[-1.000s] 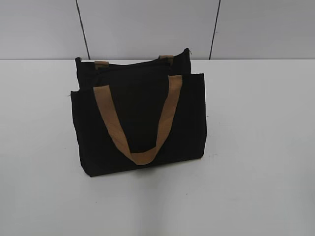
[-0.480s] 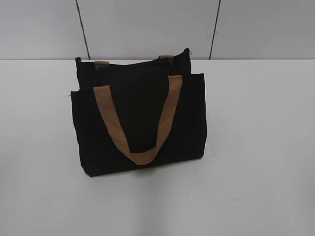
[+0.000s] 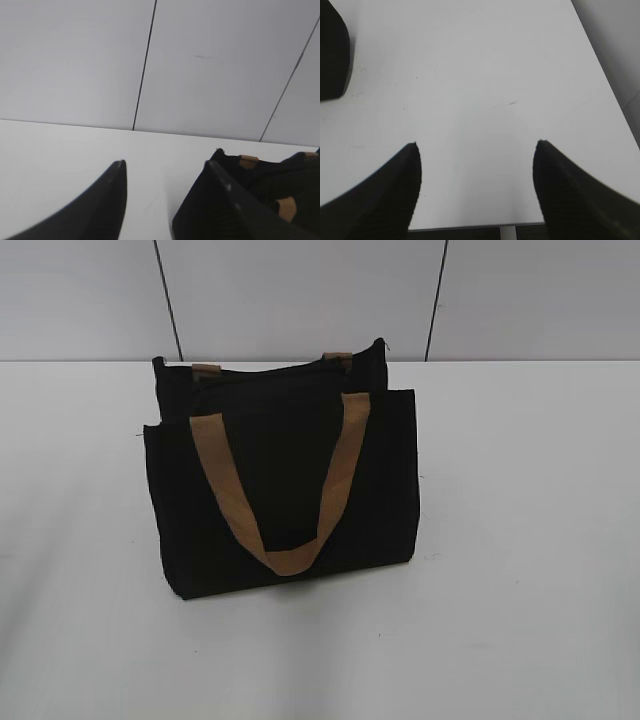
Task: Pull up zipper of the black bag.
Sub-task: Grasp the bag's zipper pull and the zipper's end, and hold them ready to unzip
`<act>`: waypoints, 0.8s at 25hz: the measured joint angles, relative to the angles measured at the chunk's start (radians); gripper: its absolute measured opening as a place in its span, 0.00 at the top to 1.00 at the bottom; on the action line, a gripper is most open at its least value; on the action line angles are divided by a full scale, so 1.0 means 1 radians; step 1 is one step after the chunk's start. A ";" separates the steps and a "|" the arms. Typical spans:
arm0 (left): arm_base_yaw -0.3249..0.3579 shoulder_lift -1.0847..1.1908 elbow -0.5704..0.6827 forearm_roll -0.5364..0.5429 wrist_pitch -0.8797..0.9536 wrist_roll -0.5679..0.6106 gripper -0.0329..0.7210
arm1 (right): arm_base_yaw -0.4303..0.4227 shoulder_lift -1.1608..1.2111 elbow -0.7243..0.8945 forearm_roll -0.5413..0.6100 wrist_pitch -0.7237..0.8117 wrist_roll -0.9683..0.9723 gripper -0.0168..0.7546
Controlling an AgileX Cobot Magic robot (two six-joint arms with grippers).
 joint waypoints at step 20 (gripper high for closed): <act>-0.249 0.470 0.165 0.050 -0.611 0.010 0.44 | 0.000 0.000 0.000 0.000 0.000 0.000 0.28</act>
